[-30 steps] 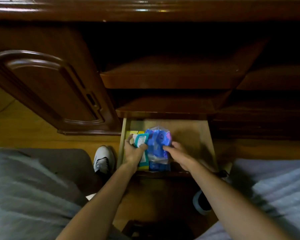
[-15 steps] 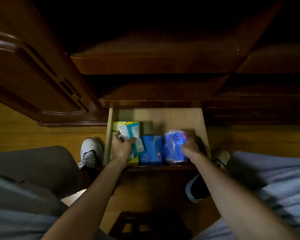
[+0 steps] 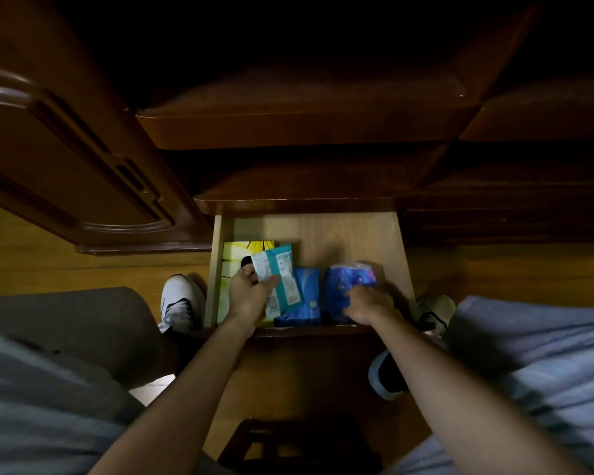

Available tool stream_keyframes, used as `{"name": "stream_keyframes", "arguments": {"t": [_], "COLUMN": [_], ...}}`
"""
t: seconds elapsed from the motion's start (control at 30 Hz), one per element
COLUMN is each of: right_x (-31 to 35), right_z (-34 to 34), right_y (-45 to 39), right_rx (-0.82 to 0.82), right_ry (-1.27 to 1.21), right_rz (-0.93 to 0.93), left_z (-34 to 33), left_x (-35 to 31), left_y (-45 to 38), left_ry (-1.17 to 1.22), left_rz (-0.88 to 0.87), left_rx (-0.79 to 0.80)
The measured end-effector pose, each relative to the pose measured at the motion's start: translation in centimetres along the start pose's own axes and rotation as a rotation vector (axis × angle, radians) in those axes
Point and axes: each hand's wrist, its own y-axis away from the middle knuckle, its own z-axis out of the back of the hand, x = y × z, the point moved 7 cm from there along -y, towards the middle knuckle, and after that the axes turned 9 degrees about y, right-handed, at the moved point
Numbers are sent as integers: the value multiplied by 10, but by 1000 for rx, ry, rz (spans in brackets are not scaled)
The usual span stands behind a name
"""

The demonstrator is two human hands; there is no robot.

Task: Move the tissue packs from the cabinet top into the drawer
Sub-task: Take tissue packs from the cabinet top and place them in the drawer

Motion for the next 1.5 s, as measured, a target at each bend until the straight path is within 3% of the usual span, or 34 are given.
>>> {"name": "stream_keyframes", "arguments": {"t": [0.2,0.3,0.33,0.37,0.43,0.47,0.53,0.6,0.7,0.77,0.87,0.97,1.03,1.1,1.13,1.2,1.4,1.5], "right_x": [-19,-15,-10,-4,24,39,53,49,27,8,8,41,59,66,68,72,70,66], "right_z": [11,36,47,51,52,55,57,56,50,46,36,29,26,27,30,33,41,48], "right_y": [4,12,15,16,18,21,23,16,6,2,1,8,11,16,20,20,30,38], "right_rx": [87,-224,-315,-301,31,163,210,67,-144,-199,-81,130,116,-25,-93,-146,-39,-41], "right_ry": [13,-144,-313,-594,-1192,-1269,-1188,-1131,-1196,-1209,-1171,-1115,-783,-279,-142,-92,-23,-135], "right_rz": [-126,-201,-195,-157,2,126,265,232,77,-27,-86,1,50,34,13,34,103,95], "left_z": [-5,-12,-15,-17,-24,-28,-35,-35,-19,-7,5,12,14,14,13,12,6,8], "left_x": [-9,-15,-17,-18,-20,-20,-20,-17,-16,-19,-17,-7,2,13,18,23,0,-30], "left_y": [7,7,6,5,6,7,11,12,5,1,-5,-10,-11,-9,-8,-6,2,15], "left_ry": [85,94,87,75,10,-24,-48,-106,-239,-298,-472,-620,-740,-865,-914,-950,-806,-796], "left_rz": [-21,-114,-137,-158,-203,-225,-271,-287,-315,-365,-392,-333,-308,-299,-290,-273,-263,-310], "left_rx": [79,157,172,189,236,270,343,353,190,78,-15,-20,32,132,172,200,198,119]}}
